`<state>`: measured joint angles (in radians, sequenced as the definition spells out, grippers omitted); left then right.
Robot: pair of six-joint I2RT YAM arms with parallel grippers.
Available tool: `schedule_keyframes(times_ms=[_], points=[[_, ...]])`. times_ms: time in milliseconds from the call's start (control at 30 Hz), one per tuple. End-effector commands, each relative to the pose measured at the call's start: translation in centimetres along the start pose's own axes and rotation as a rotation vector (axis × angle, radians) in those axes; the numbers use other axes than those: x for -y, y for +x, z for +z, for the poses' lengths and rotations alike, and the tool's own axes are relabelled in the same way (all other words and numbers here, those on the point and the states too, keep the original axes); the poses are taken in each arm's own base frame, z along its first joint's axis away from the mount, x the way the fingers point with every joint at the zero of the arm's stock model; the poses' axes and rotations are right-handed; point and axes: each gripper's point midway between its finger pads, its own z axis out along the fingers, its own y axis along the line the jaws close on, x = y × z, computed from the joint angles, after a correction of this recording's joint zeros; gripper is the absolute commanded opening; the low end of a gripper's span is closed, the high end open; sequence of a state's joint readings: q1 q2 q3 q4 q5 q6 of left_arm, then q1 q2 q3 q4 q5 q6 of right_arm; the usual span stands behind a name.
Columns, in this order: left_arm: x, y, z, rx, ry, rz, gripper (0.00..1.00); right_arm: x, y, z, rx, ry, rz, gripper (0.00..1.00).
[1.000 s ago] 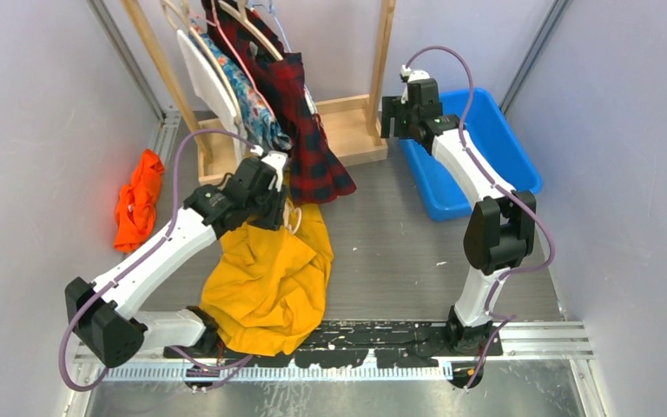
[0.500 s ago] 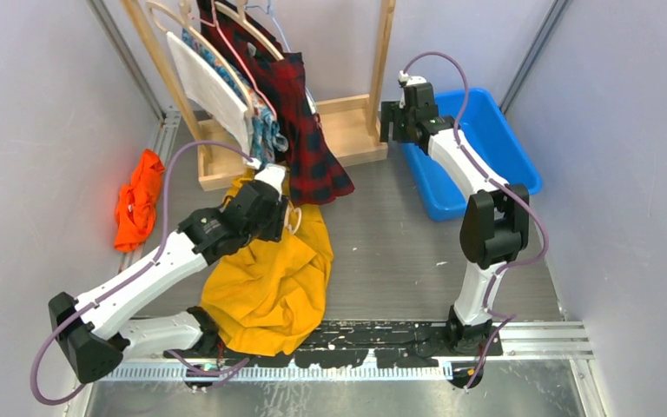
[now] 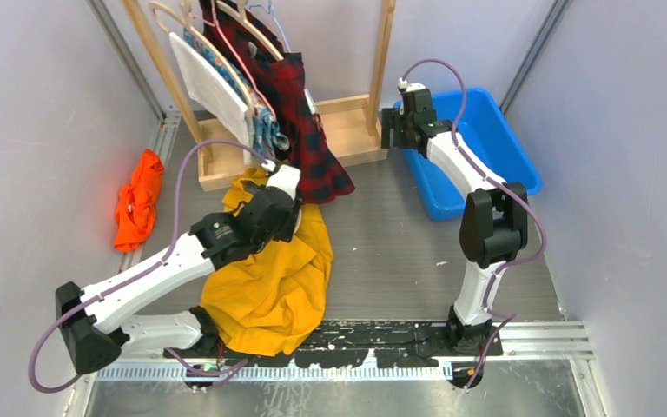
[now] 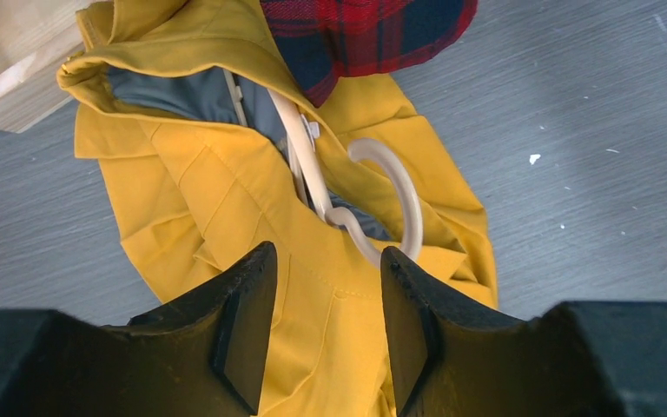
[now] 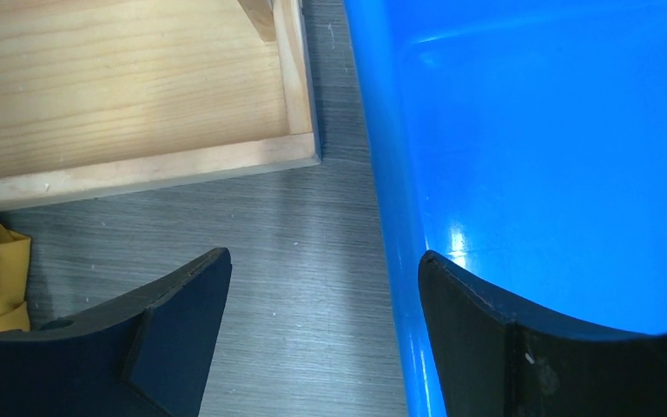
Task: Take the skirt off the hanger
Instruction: Pick up the hanger at the center of the board.
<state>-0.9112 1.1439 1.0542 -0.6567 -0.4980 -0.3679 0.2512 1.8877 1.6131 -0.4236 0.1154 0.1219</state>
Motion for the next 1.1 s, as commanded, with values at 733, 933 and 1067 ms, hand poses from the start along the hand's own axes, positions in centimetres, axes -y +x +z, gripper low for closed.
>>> schedule_keyframes(times_ms=[733, 933, 1067], points=[[3.2, -0.1, 0.1, 0.052, 0.116, -0.019, 0.54, 0.5, -1.2, 1.2, 0.039, 0.032, -0.002, 0.84], [2.5, 0.2, 2.4, 0.075, 0.023, 0.008, 0.55, 0.5, -1.1, 1.4, 0.036, 0.027, 0.005, 0.84], [1.1, 0.5, 3.5, 0.086, -0.061, 0.018, 0.55, 0.8, -1.3, 1.3, 0.041, 0.028, 0.011, 0.84]])
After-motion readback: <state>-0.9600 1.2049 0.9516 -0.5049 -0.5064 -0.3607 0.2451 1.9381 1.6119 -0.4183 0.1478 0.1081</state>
